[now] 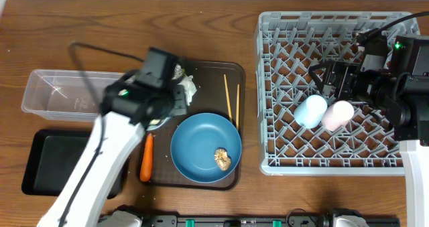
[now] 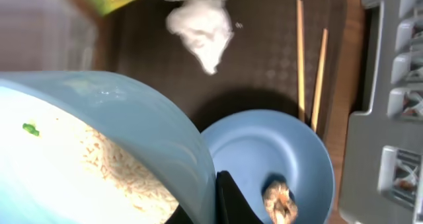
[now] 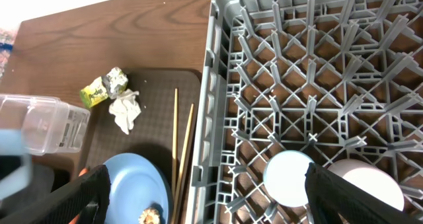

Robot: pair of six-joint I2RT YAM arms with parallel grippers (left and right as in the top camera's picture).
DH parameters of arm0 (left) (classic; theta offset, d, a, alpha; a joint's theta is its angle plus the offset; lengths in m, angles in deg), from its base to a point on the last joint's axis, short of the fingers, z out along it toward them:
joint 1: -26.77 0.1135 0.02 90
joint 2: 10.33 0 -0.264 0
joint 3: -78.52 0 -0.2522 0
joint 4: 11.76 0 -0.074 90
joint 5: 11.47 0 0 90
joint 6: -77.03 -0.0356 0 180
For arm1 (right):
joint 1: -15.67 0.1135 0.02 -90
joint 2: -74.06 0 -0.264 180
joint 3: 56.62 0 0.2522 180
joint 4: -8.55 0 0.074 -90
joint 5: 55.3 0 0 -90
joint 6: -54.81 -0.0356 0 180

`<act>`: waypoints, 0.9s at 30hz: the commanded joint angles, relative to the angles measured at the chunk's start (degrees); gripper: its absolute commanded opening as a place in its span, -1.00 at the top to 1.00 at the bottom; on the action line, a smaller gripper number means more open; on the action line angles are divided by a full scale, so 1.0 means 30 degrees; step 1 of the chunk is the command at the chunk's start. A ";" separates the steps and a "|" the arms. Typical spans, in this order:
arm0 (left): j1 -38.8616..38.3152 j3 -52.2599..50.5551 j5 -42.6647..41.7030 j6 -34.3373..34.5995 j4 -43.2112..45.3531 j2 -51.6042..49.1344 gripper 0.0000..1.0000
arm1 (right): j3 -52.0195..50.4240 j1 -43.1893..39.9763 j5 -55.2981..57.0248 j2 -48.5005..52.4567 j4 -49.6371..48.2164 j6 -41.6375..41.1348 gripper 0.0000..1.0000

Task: Sort waste into correct bins and load items into the dishwasher rack
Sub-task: 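Tip the rice out of the bowl onto the black tray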

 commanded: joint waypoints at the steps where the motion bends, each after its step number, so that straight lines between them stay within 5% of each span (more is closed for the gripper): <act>1: 0.1865 0.0204 0.0168 0.1115 -0.0903 0.1683 0.88 | 0.0182 0.0262 -0.0138 0.0015 -0.0044 0.0197 -0.74; 6: 0.6251 -0.0794 -0.0831 0.0743 -0.2033 0.3198 0.88 | 0.0182 0.0262 -0.0138 0.0015 -0.0044 0.0197 -0.75; 22: 2.1704 -0.8291 -1.7274 -0.9041 0.1137 0.3643 0.87 | 0.0189 0.0262 -0.0146 0.0015 -0.0452 0.0029 -0.75; 27: 2.5026 -1.0367 -2.0473 -1.2298 0.1807 0.3621 0.87 | 0.0189 0.0262 -0.0146 0.0015 -0.0488 0.0029 -0.75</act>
